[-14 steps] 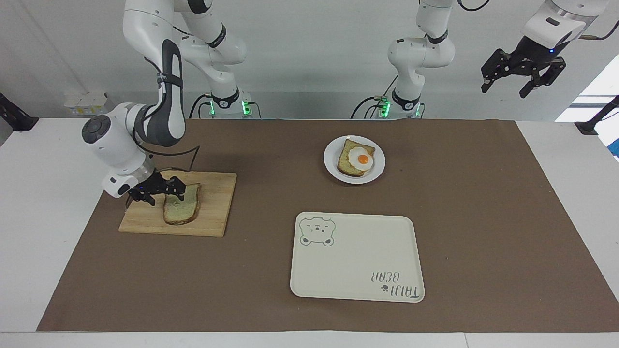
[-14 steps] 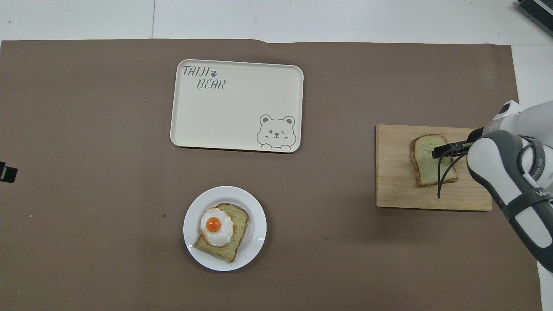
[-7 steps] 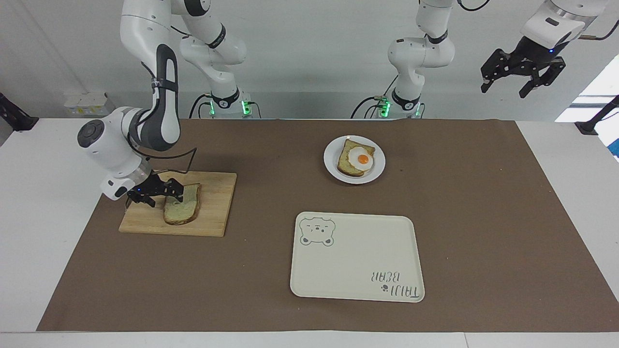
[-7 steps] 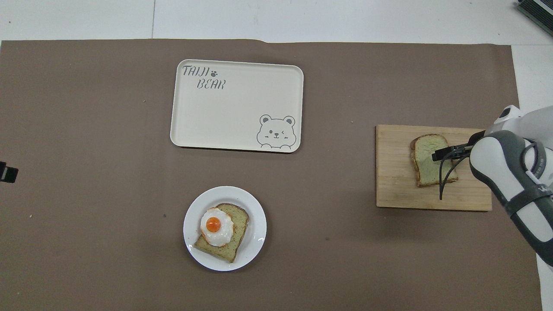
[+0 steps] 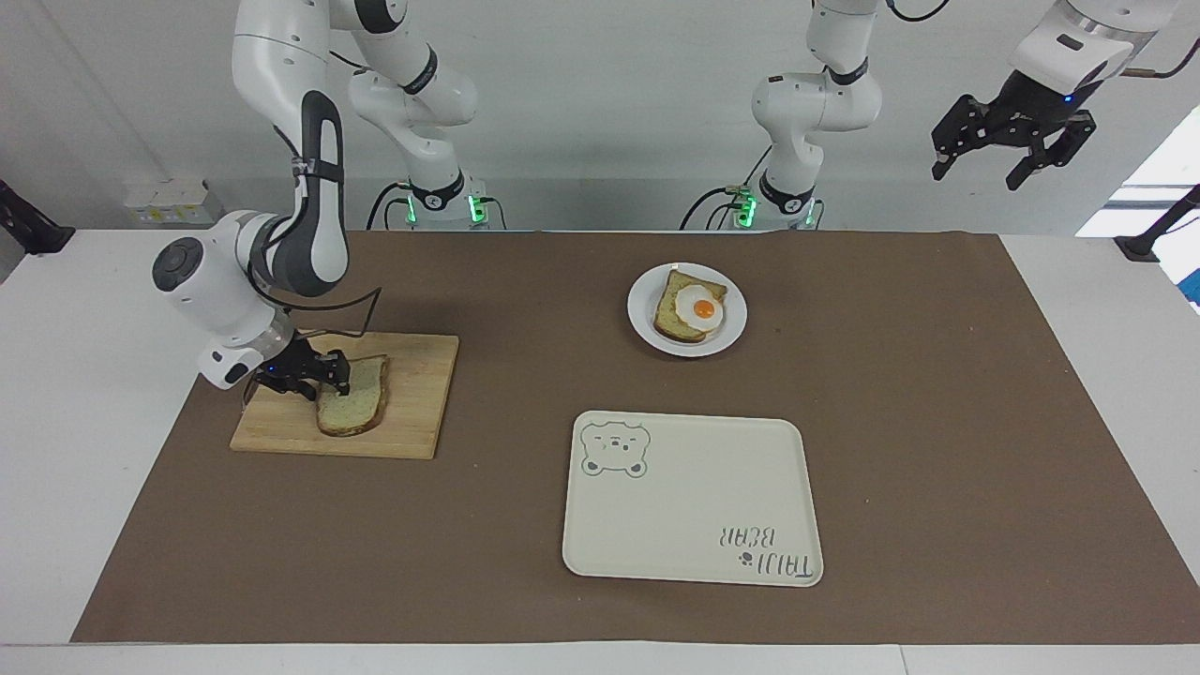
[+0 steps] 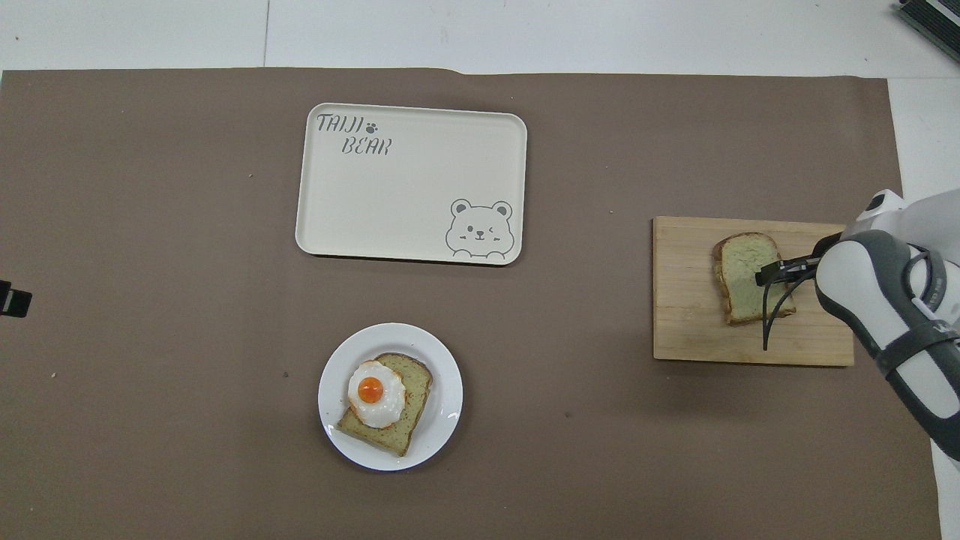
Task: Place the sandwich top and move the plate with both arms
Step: 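Close the right gripper on the bread slice's edge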
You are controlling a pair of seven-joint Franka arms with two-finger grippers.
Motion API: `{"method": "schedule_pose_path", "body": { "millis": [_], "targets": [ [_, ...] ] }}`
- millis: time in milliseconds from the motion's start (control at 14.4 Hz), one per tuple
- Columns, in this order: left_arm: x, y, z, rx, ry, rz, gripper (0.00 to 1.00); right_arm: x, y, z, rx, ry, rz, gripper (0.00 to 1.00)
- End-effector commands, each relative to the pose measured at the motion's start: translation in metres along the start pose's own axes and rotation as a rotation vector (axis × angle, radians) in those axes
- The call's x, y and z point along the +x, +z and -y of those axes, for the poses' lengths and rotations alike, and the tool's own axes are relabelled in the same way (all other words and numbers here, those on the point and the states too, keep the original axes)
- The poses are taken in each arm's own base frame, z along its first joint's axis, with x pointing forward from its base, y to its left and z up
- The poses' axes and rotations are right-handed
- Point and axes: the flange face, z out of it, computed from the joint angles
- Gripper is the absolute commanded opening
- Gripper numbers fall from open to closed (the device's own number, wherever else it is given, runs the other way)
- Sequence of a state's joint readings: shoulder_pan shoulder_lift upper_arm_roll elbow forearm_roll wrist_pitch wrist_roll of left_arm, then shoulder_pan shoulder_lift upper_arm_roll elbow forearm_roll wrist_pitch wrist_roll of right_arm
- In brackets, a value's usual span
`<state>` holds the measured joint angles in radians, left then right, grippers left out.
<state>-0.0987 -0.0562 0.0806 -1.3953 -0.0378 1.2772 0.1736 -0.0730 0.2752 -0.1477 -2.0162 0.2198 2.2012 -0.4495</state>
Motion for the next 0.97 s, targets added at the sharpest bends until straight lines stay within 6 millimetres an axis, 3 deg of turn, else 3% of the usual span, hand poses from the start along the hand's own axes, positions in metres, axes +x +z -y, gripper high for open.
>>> {"method": "schedule_pose_path", "body": {
  "millis": [0, 554, 900],
  "targets": [
    [-0.008, 0.001, -0.004, -0.013, -0.009, -0.002, 1.00, -0.002, 0.002, -0.004, 0.041, 0.043, -0.026, 0.00],
    [-0.008, 0.003, -0.005, -0.014, -0.008, -0.001, 1.00, 0.001, 0.000, -0.003, 0.045, 0.051, -0.026, 0.00],
    [-0.008, 0.002, -0.005, -0.013, -0.008, -0.002, 1.00, 0.013, -0.040, 0.007, 0.080, 0.016, -0.005, 0.00]
  ]
}}
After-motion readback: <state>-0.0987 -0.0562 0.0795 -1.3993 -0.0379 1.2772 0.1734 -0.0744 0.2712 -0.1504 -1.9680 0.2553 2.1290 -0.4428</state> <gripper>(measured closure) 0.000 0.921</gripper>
